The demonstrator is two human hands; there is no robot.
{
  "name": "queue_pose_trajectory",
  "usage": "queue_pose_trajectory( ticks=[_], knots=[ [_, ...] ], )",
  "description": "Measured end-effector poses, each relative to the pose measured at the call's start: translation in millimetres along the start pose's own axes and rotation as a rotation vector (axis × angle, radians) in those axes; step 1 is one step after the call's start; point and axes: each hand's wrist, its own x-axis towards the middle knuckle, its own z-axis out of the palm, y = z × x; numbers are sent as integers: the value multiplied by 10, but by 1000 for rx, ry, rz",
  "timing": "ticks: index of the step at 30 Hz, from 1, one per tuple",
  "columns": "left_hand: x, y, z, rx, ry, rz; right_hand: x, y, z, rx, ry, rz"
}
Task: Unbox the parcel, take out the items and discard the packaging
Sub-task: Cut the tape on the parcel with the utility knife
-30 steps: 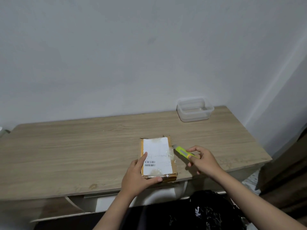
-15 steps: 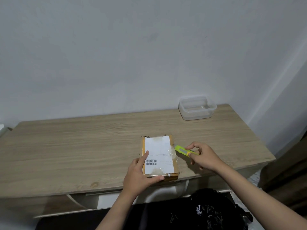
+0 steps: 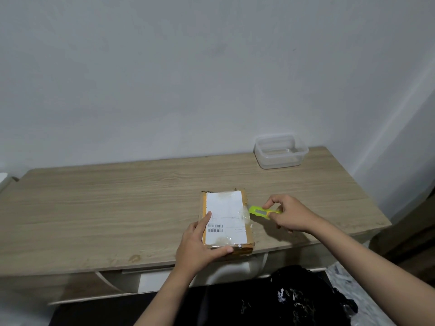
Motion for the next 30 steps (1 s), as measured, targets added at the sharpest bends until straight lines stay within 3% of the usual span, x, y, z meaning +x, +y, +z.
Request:
queue_pose_trajectory(
  ticks=[12, 23, 30],
  knots=[
    [-17, 18, 15, 0, 21, -27, -155, 33, 57, 44, 12, -2],
    [-2, 27, 6, -6, 11, -25, -172, 74, 93, -88, 60, -49],
    [-9, 40, -3, -10, 13, -30, -239, 66, 105, 31, 5, -1]
  ],
)
